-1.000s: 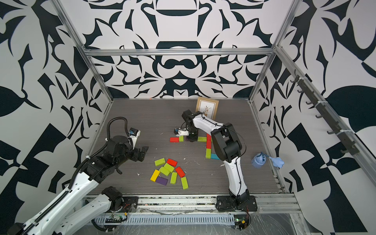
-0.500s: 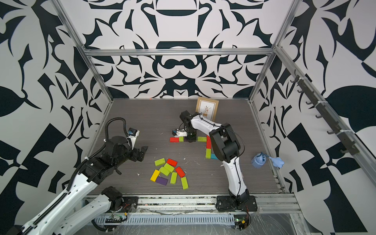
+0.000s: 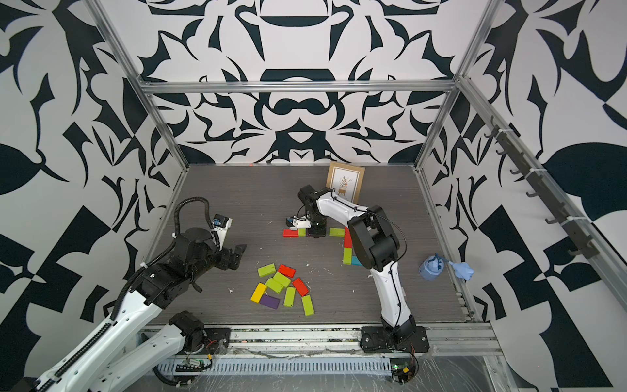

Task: Assemble the letter t with building blocks
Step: Assemble the building block at the center of the board.

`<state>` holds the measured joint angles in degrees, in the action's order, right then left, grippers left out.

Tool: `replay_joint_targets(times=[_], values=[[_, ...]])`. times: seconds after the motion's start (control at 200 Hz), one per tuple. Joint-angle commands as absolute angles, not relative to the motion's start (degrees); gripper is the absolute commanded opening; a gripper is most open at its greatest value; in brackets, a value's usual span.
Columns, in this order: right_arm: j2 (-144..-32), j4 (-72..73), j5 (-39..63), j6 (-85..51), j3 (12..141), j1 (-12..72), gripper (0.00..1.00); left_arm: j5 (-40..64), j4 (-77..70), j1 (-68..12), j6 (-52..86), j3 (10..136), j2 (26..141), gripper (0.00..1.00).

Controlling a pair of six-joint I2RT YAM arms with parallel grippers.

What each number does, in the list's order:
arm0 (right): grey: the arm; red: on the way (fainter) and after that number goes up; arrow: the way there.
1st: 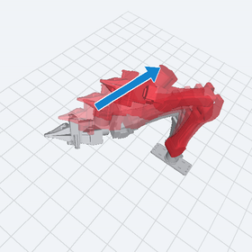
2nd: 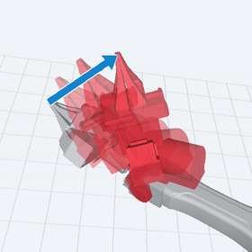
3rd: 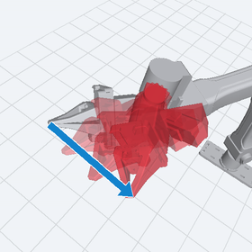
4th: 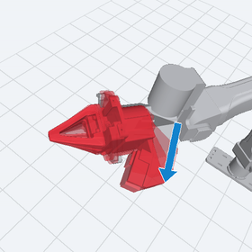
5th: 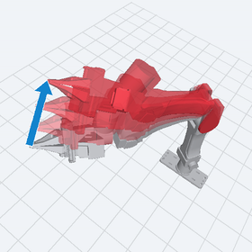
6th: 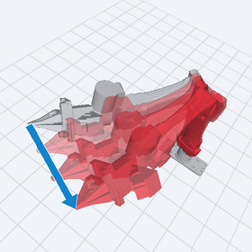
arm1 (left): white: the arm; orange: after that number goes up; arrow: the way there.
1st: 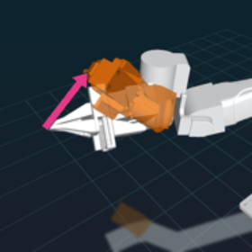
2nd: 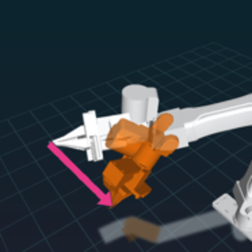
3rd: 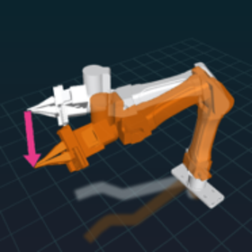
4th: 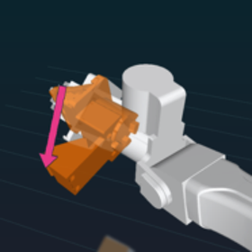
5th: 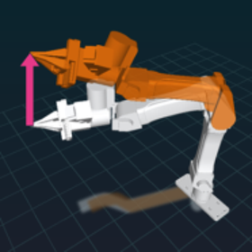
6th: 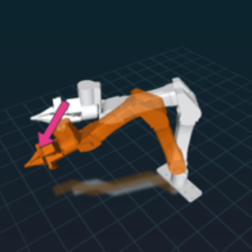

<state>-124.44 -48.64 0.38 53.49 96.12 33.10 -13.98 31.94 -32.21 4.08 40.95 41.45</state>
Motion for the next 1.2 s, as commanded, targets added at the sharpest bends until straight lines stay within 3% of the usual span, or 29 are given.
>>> replay_joint_targets(times=[0.0, 0.61, 1.195], values=[[-126.1, -48.0, -0.3, 53.0, 97.3, 33.4, 0.1, -14.2, 31.4, -32.0, 4.1, 40.1, 40.8, 0.98], [-127.1, -47.0, -2.8, 52.1, 97.6, 34.2, 0.37, -14.2, 31.3, -32.0, 4.1, 40.2, 41.2, 0.98], [-124.7, -46.7, -0.1, 49.7, 97.9, 34.2, 0.48, -13.3, 31.3, -32.0, 4.0, 40.4, 42.1, 0.98]])
